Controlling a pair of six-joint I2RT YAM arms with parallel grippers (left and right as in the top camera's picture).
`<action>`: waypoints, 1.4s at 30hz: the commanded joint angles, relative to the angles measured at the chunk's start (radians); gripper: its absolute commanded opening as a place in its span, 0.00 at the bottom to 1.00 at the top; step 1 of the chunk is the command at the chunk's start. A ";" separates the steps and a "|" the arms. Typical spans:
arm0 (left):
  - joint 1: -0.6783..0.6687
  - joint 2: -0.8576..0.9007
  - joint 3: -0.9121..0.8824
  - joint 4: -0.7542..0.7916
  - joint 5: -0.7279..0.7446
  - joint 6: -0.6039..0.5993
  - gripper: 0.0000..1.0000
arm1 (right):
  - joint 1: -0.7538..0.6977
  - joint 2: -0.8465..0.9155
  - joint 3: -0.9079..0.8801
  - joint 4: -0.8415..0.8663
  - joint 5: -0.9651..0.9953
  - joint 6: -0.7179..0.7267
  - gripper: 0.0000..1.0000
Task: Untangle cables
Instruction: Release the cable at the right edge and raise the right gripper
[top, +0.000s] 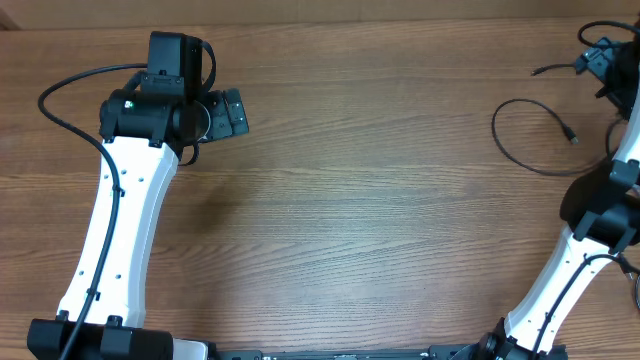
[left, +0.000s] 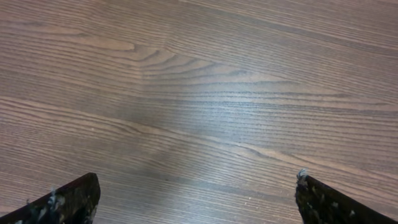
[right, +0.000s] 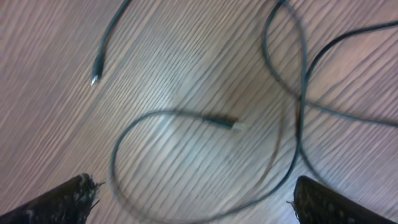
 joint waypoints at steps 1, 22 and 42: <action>-0.001 0.004 0.006 0.000 0.001 0.012 1.00 | 0.003 -0.129 0.051 -0.049 -0.201 -0.074 1.00; -0.001 0.004 0.006 0.000 0.001 0.012 1.00 | 0.449 -0.525 -0.004 -0.183 -0.234 -0.245 1.00; -0.001 0.004 0.006 0.000 0.001 0.012 1.00 | 0.535 -0.524 -0.182 -0.182 -0.234 -0.245 1.00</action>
